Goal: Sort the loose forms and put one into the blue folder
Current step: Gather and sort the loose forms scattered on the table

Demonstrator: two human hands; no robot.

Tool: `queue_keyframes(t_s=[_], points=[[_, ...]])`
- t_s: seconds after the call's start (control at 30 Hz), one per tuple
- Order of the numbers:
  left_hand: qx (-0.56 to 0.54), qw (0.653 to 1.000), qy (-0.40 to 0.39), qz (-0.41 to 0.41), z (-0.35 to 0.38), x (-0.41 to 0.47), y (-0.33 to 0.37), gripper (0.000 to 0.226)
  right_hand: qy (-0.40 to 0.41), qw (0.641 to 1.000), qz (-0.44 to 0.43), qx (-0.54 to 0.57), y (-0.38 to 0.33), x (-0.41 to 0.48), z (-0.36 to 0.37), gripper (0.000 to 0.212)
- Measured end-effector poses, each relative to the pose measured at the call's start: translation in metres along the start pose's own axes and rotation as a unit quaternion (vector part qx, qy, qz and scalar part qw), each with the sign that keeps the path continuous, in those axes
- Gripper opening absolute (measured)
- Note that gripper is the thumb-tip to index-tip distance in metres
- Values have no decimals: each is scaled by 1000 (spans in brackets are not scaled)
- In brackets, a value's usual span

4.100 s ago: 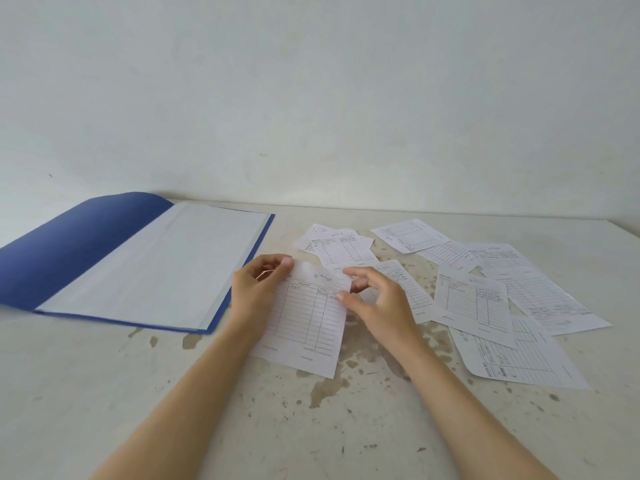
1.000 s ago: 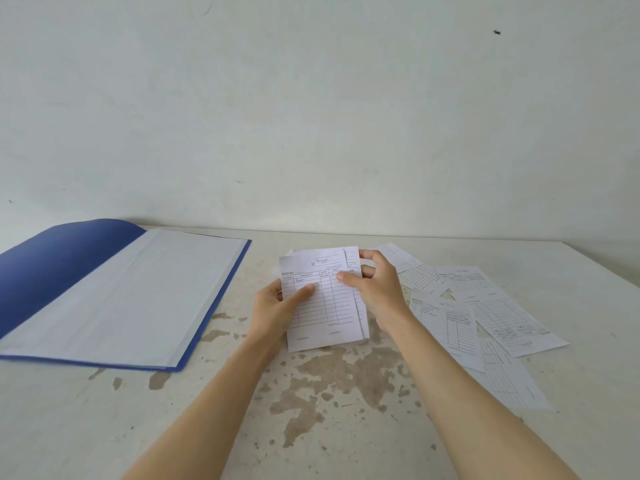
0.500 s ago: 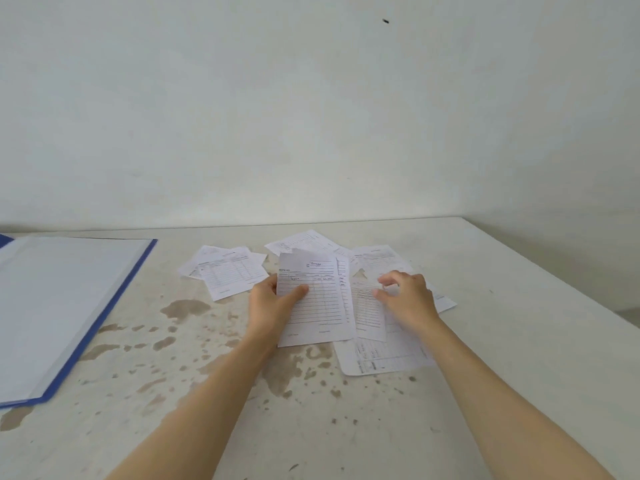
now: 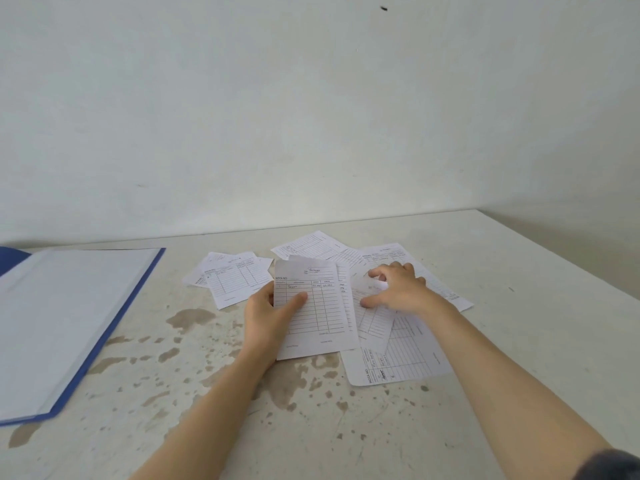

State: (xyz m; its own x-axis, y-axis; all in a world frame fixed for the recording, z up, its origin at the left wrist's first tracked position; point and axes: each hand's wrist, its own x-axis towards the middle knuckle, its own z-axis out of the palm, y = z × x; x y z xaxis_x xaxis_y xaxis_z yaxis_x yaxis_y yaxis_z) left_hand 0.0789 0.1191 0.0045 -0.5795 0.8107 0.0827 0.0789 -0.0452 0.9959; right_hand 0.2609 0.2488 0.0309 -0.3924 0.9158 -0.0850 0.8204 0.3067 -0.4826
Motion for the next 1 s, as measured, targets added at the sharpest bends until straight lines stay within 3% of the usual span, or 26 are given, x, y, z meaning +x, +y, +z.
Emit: queue_keyframes(t_s=[0.1, 0.2, 0.4, 0.67, 0.87, 1.0], points=[[-8, 1000, -4, -2, -1, 0, 0, 18, 26, 997, -4, 69, 4, 0, 0, 43], [-15, 1000, -10, -4, -1, 1, 0, 19, 60, 974, -15, 218, 7, -5, -3, 18], [-94, 994, -41, -30, -7, -3, 6, 23, 110, 900, -45, 420, -1, -23, -17, 15], [-117, 992, -35, -25, -17, -3, 16, 24, 79, 894, -118, 426, -46, -26, -24, 18], [-130, 991, -19, -29, -31, -1, 15, 25, 71, 885, -114, 446, -74, -19, -8, 28], [-143, 989, -20, -27, -35, -3, 14, 30, 74, 880, -103, 458, -93, -24, 1, 20]])
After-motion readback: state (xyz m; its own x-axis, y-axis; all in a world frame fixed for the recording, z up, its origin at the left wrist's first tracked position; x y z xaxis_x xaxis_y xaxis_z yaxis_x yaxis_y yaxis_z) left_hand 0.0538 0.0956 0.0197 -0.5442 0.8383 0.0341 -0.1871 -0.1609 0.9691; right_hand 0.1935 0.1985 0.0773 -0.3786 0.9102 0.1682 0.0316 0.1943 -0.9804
